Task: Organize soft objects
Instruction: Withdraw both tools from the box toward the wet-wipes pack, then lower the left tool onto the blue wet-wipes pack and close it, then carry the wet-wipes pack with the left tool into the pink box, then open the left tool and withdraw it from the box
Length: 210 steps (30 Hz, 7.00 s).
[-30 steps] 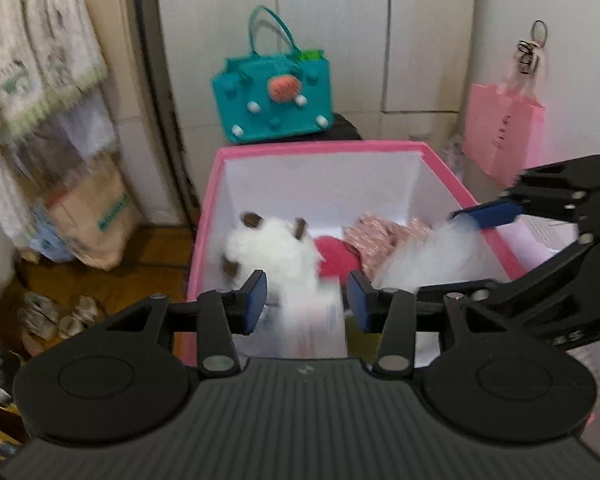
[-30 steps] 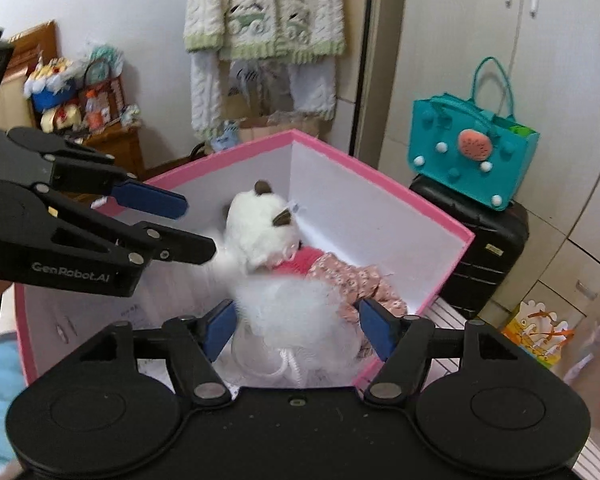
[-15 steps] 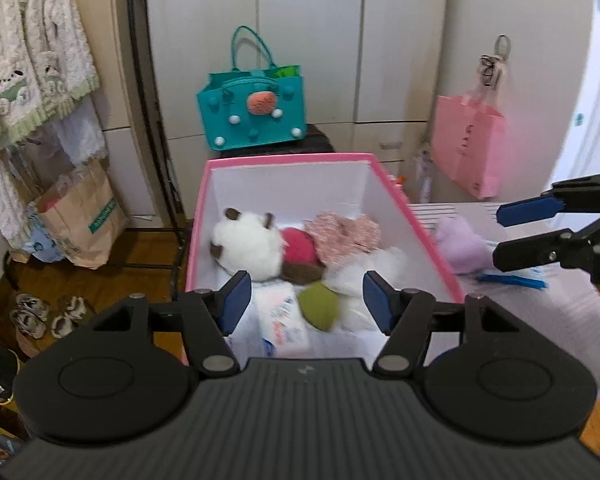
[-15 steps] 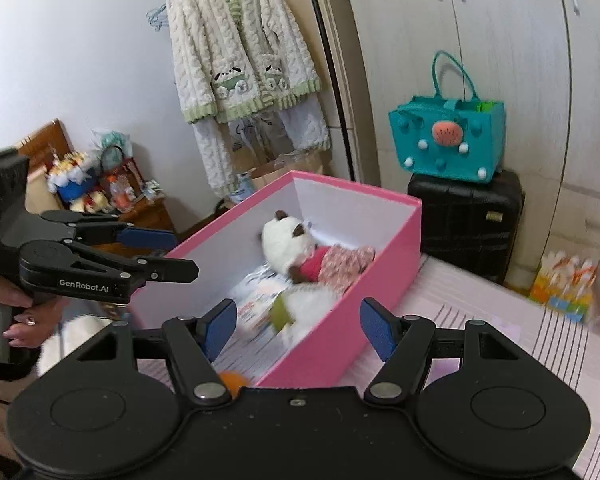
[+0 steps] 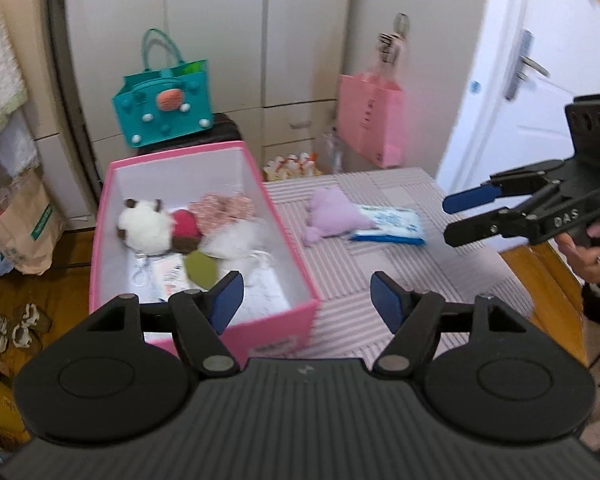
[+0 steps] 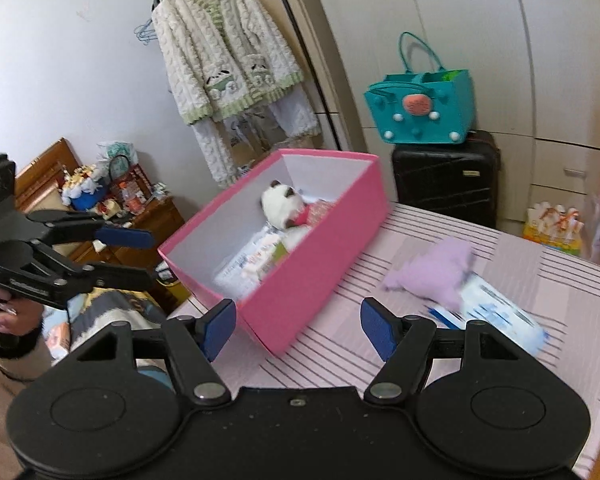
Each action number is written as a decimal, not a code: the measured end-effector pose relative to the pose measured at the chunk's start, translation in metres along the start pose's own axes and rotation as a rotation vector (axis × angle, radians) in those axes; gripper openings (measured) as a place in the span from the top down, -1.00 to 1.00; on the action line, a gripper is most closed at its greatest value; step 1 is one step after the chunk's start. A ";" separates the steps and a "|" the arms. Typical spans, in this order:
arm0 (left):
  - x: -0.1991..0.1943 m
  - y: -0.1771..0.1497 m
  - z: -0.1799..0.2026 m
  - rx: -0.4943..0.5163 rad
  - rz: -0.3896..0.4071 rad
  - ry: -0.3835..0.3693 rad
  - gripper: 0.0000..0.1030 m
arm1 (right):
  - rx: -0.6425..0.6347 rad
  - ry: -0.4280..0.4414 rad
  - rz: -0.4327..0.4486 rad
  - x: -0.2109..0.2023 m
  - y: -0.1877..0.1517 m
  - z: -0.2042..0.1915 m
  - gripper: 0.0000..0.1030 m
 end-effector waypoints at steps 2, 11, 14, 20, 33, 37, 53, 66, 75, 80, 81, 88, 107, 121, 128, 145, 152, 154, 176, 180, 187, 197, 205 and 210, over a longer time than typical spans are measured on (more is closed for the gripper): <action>0.000 -0.003 0.015 0.029 -0.014 -0.017 -0.36 | -0.004 -0.022 -0.003 -0.010 -0.011 0.005 -0.44; 0.015 -0.013 0.073 0.138 -0.067 -0.096 -0.39 | -0.010 -0.096 -0.004 -0.043 -0.054 0.026 -0.45; 0.024 -0.012 0.087 0.161 -0.080 -0.121 -0.39 | -0.004 -0.111 -0.001 -0.047 -0.064 0.032 -0.45; 0.050 -0.008 0.104 0.180 -0.109 -0.177 -0.40 | -0.012 -0.140 0.003 -0.048 -0.081 0.047 -0.45; 0.138 -0.007 0.102 0.050 -0.108 -0.237 -0.40 | -0.003 -0.180 0.016 -0.013 -0.100 0.086 -0.46; 0.181 -0.017 0.095 0.016 -0.109 -0.166 -0.40 | -0.039 -0.231 0.053 0.005 -0.101 0.098 -0.46; 0.262 0.012 0.069 -0.088 0.025 -0.093 -0.40 | -0.063 -0.387 0.073 0.068 -0.080 0.151 -0.46; 0.291 0.012 0.057 -0.232 -0.024 -0.137 -0.22 | -0.025 -0.411 0.068 0.092 -0.081 0.154 -0.45; 0.284 0.007 0.065 -0.286 -0.061 -0.190 -0.07 | 0.000 -0.437 0.068 0.085 -0.082 0.151 -0.02; 0.278 -0.002 0.077 -0.276 -0.097 -0.217 -0.07 | -0.013 -0.449 0.082 0.074 -0.089 0.149 0.13; 0.277 -0.003 0.079 -0.269 -0.105 -0.211 -0.07 | -0.026 -0.449 0.079 0.073 -0.090 0.148 0.13; 0.268 -0.010 0.094 -0.261 -0.197 -0.212 0.09 | -0.091 -0.430 0.079 0.051 -0.107 0.144 0.20; 0.276 -0.008 0.105 -0.305 -0.108 -0.266 0.10 | -0.046 -0.427 0.116 0.042 -0.119 0.146 0.19; 0.238 -0.023 0.103 -0.255 -0.069 -0.161 0.10 | 0.068 -0.391 0.095 0.048 -0.116 0.117 0.07; 0.206 -0.034 0.099 -0.240 -0.082 -0.164 0.10 | 0.085 -0.352 0.076 0.044 -0.120 0.089 -0.08; 0.103 -0.075 0.079 -0.235 -0.069 -0.195 0.09 | 0.002 -0.184 0.038 0.022 -0.126 0.004 -0.10; 0.070 -0.089 0.052 -0.291 -0.102 -0.186 0.09 | 0.017 -0.078 -0.028 0.024 -0.121 -0.024 0.04; 0.063 -0.094 0.045 -0.312 -0.116 -0.182 0.09 | 0.012 -0.057 -0.049 0.028 -0.121 -0.035 0.05; -0.038 -0.050 -0.023 -0.272 0.011 -0.093 0.07 | -0.162 0.025 0.007 0.036 -0.028 -0.126 0.07; -0.034 -0.028 -0.044 -0.280 0.076 -0.080 0.07 | -0.196 0.001 0.071 0.046 0.000 -0.124 0.07; 0.005 -0.005 -0.086 -0.392 0.088 -0.103 0.01 | -0.175 -0.022 0.122 0.081 0.033 -0.102 0.07; 0.076 -0.013 -0.120 -0.411 -0.019 -0.038 0.02 | -0.221 -0.060 0.018 0.144 0.042 -0.078 0.07; 0.098 -0.022 -0.122 -0.334 -0.044 0.054 0.02 | -0.338 -0.132 0.007 0.155 0.033 -0.071 0.14; 0.078 -0.020 -0.119 -0.268 0.000 0.159 0.00 | -0.371 -0.110 0.023 0.137 0.033 -0.077 0.10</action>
Point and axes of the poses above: each gripper's, at about its wrist camera, not at the fingertips, and x roughly the way its jaws point, z to its right, y to its top, the point moved 6 cm from there along x, roughly the way its jaws point, and after that the axes turned 2 degrees about -y, right-handed, at the moved point
